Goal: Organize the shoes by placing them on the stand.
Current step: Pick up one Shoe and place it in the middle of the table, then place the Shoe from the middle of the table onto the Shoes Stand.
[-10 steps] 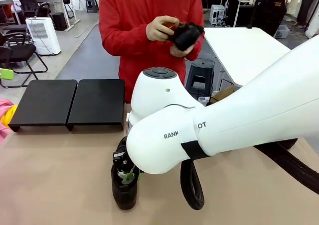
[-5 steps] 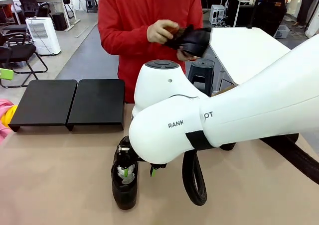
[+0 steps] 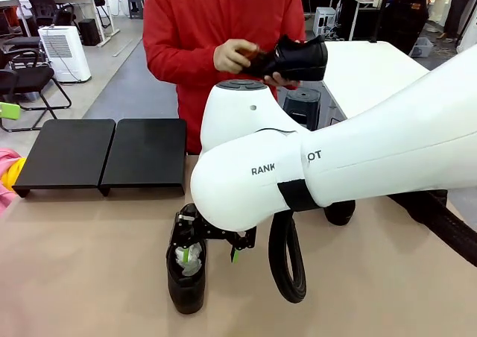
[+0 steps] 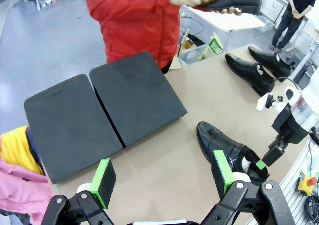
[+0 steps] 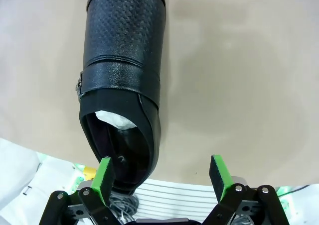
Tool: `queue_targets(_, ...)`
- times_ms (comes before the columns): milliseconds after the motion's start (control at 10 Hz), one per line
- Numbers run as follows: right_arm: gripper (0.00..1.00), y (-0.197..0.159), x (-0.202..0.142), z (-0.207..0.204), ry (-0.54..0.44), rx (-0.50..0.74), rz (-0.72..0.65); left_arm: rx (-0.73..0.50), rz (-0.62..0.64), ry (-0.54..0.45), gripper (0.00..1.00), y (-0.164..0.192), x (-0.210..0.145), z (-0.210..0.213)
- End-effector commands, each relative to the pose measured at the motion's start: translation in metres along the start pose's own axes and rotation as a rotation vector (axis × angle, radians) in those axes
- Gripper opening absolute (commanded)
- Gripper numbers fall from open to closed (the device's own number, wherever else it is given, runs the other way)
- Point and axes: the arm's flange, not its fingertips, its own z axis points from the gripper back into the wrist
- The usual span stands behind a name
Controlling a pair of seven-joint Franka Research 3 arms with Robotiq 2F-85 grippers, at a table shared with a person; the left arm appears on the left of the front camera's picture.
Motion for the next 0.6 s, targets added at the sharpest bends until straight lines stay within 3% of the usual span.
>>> queue_targets(0,1.00,-0.0020,-0.0002,-0.0021,-0.023,0.005,0.003,-0.004,-0.003,-0.003,1.00,0.0005,0.0002,0.0006)
queue_targets(500,1.00,-0.0020,-0.0002,-0.0021,-0.023,0.005,0.003,-0.004,-0.003,-0.003,1.00,0.0005,0.0002,0.0006)
